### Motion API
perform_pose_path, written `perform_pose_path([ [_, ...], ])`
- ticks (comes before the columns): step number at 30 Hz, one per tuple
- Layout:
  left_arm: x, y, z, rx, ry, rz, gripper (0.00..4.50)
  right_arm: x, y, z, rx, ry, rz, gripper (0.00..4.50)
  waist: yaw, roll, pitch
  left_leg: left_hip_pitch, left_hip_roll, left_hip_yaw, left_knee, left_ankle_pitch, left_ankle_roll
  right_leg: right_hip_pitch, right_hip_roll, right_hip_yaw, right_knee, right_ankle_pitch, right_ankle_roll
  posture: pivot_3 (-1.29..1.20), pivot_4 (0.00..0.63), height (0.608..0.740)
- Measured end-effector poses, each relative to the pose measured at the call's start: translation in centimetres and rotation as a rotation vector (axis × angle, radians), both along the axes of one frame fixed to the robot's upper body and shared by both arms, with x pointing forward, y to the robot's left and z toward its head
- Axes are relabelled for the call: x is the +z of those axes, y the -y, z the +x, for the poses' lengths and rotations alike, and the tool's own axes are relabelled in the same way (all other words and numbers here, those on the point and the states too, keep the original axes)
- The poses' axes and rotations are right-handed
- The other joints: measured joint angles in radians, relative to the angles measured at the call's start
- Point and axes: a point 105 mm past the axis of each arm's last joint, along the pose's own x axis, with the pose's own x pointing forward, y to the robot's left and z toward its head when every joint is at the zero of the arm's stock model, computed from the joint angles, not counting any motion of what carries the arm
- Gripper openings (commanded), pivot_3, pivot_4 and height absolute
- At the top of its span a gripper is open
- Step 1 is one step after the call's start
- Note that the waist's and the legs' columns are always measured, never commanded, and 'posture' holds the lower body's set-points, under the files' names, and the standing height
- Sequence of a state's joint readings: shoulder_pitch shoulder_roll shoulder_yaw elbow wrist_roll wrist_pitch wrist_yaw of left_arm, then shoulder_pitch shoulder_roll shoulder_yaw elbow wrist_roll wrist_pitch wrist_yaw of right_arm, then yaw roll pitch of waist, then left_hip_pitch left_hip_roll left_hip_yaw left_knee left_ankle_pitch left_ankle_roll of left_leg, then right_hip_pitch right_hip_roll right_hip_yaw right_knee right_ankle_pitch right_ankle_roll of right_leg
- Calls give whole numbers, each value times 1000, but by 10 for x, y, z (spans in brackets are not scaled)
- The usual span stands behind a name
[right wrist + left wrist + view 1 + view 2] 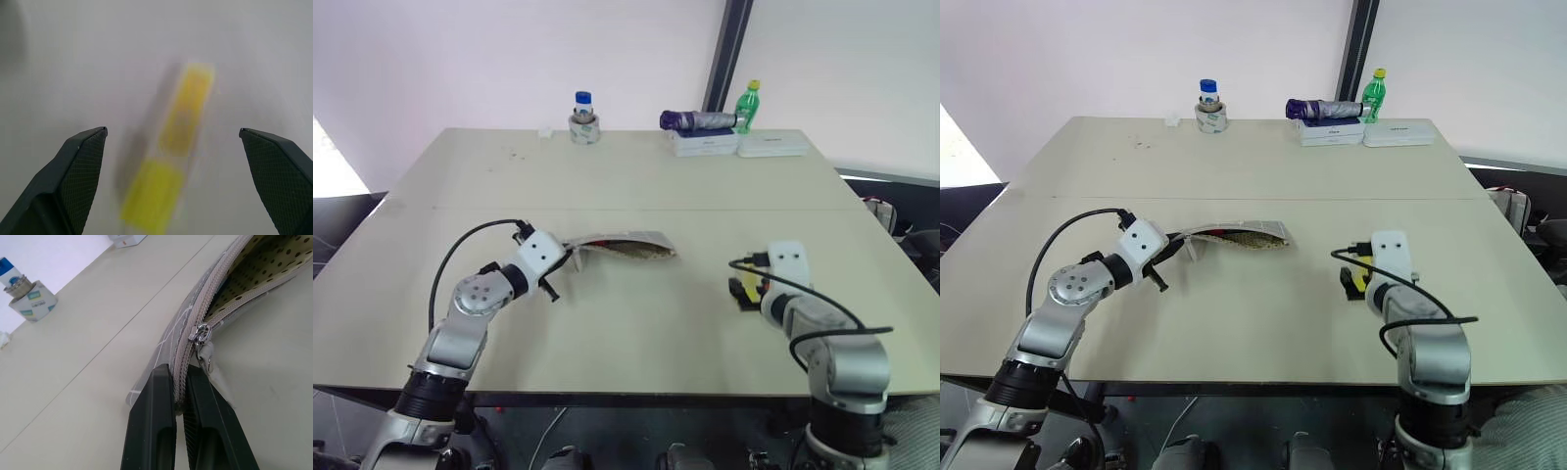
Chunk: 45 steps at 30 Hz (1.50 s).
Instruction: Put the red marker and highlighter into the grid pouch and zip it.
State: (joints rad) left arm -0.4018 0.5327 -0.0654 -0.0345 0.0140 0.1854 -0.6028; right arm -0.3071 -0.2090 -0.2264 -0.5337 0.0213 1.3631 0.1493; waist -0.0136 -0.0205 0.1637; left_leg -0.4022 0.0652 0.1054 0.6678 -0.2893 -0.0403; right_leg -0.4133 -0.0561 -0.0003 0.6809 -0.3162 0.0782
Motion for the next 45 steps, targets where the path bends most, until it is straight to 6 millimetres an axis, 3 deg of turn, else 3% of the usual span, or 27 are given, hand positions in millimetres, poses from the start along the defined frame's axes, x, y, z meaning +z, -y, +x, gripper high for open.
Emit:
perform_pose_path([
  [6, 0, 0, 0, -2, 2, 0, 0, -5, -8, -7, -37, -13, 44, 4479, -4, 0, 0, 0, 0, -1, 0, 0, 0, 0, 1, 0, 0, 0, 0, 0, 150, 740],
  [7, 0, 0, 0, -2, 2, 1, 0, -6, -8, -7, -41, -13, 44, 4247, -3, 0, 0, 0, 0, -1, 0, 0, 0, 0, 1, 0, 0, 0, 0, 0, 150, 740],
  [9, 0, 0, 0, -2, 2, 1, 0, -6, -11, -7, -42, -11, 55, 3657, -3, 0, 0, 0, 0, -1, 0, 0, 0, 0, 1, 0, 0, 0, 0, 0, 150, 740],
  [13, 0, 0, 0, -2, 3, 1, 0, -6, -13, -7, -47, -7, 63, 1631, -3, 0, 0, 0, 0, -1, 0, 0, 0, 0, 1, 0, 0, 0, 0, 0, 150, 740],
  [14, 0, 0, 0, -3, 3, 1, 0, -6, -13, -6, -49, -4, 61, 929, -4, 0, 0, 0, 0, -1, 0, 0, 0, 0, 1, 0, 0, 0, 0, 0, 150, 740],
  [15, 0, 0, 0, -3, 4, 1, 0, -6, -13, -6, -49, -4, 60, 823, -4, 0, 0, 0, 0, -1, 0, 0, 0, 0, 1, 0, 0, 0, 0, 0, 150, 740],
  [19, 0, 0, 0, -3, 4, 1, 0, -2, -7, 1, -18, 18, -17, 860, -4, 0, 0, 0, 0, -1, 0, -1, 2, 0, 1, 0, 0, 0, 0, 0, 150, 740],
  [22, 0, 0, 0, -3, 5, 2, 0, 19, 10, 18, 16, 116, -89, 860, -3, 0, 0, 0, -1, -1, 0, -2, 4, 0, 1, 0, 0, 0, 0, 0, 150, 740],
  [24, 1, 0, -1, -6, 11, 5, 0, 42, 10, 29, 150, 219, -143, 860, -4, 0, 0, 0, 0, -1, 0, -3, 5, 0, 1, 0, 0, 0, 0, 0, 150, 740],
  [27, 0, -3, 0, -1, 9, 12, 0, 69, -25, 28, 518, 376, -202, 860, -7, 0, 0, 0, 1, -2, -1, -3, 5, 0, 3, 0, -2, 0, 0, 0, 150, 740],
  [29, -2, -4, 1, -1, 7, 13, 0, 76, -52, 18, 736, 428, -186, 860, -6, 0, 0, 0, 2, -4, -1, -3, 5, 0, 5, 0, -2, 0, 0, 0, 150, 740],
  [32, -2, -5, 1, 0, 9, 21, 0, 77, -75, 1, 954, 429, -97, 860, -1, 0, 0, -1, 2, -3, 0, -3, 5, 1, 4, 0, -2, 0, 0, 0, 150, 740],
  [36, -3, -8, 2, 6, 9, 33, 0, 72, -90, -20, 1118, 354, -81, 860, 2, 0, 0, -1, 1, -4, 1, -3, 5, 2, 3, 0, -2, 0, 0, 0, 150, 740],
  [41, -3, -8, 2, 6, 11, 36, 0, 47, -88, -13, 1058, 213, -42, 860, 0, 0, 0, 0, 1, -4, 2, -3, 5, 2, 3, 0, -2, 0, 0, 0, 150, 740],
  [45, -2, -6, 1, 0, 15, 35, 0, 47, -86, 0, 985, 184, -15, 860, 0, 0, 0, 0, 1, -4, 2, -2, 3, 1, 3, 0, -1, 0, 0, 0, 150, 740],
])
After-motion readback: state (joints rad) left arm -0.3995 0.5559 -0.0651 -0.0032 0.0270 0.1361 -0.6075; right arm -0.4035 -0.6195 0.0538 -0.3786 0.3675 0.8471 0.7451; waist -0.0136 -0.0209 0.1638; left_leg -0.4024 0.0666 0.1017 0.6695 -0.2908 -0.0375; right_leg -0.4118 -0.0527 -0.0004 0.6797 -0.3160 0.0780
